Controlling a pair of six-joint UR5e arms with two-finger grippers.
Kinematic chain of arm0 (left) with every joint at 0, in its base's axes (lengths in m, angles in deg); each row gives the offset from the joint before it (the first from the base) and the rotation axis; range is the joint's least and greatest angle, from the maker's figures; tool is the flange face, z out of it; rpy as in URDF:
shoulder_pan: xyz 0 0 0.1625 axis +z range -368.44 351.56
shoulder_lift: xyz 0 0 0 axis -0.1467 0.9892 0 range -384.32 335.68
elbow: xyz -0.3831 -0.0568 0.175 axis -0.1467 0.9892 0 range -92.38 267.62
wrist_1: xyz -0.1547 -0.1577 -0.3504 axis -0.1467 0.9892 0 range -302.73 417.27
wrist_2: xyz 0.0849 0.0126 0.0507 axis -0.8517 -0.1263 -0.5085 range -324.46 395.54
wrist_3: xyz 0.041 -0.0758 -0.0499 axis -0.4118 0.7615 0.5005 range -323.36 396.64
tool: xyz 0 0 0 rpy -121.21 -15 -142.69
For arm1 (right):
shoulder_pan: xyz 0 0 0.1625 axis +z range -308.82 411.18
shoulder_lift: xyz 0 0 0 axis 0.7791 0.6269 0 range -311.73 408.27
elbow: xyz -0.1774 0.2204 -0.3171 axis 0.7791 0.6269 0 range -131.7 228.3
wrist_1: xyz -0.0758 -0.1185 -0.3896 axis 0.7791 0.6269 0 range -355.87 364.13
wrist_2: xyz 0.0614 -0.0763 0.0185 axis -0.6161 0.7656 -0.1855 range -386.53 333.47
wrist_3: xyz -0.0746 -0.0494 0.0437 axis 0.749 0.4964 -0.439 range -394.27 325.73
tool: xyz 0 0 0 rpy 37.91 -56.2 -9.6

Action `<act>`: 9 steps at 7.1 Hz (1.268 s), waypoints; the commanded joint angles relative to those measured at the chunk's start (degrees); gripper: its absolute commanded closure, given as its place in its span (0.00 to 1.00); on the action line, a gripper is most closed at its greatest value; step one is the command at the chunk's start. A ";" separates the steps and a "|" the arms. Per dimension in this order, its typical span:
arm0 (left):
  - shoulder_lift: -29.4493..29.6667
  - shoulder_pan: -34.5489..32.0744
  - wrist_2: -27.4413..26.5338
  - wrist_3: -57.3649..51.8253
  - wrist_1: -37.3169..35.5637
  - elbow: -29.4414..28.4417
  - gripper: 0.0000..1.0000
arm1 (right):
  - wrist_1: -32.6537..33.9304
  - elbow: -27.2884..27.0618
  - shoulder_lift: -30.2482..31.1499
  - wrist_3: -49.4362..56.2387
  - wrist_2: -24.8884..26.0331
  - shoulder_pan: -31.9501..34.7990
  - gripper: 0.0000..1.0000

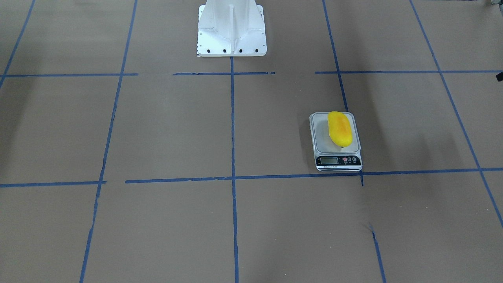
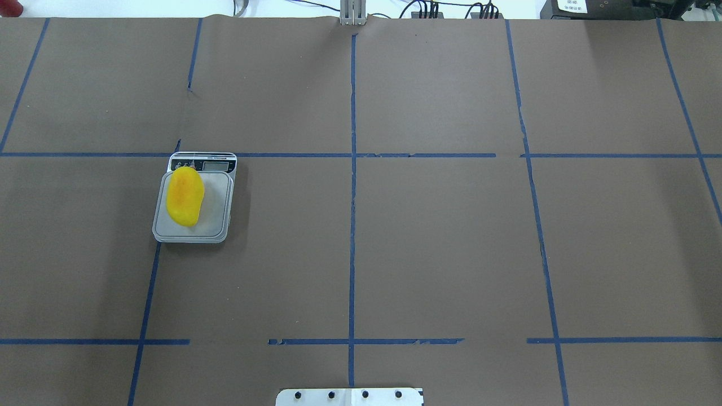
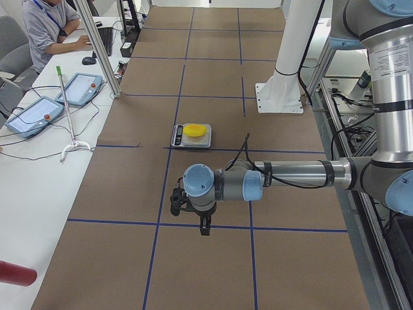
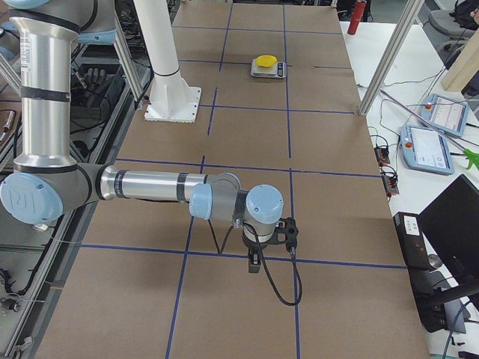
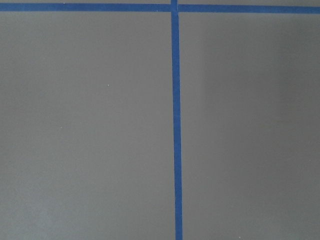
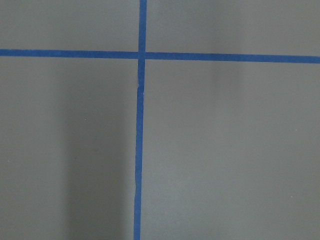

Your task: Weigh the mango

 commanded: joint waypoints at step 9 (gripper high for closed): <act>2.69 -4.07 -5.69 -3.55 -3.38 2.00 0.00 | 0.00 0.00 -0.08 0.00 0.00 0.00 0.00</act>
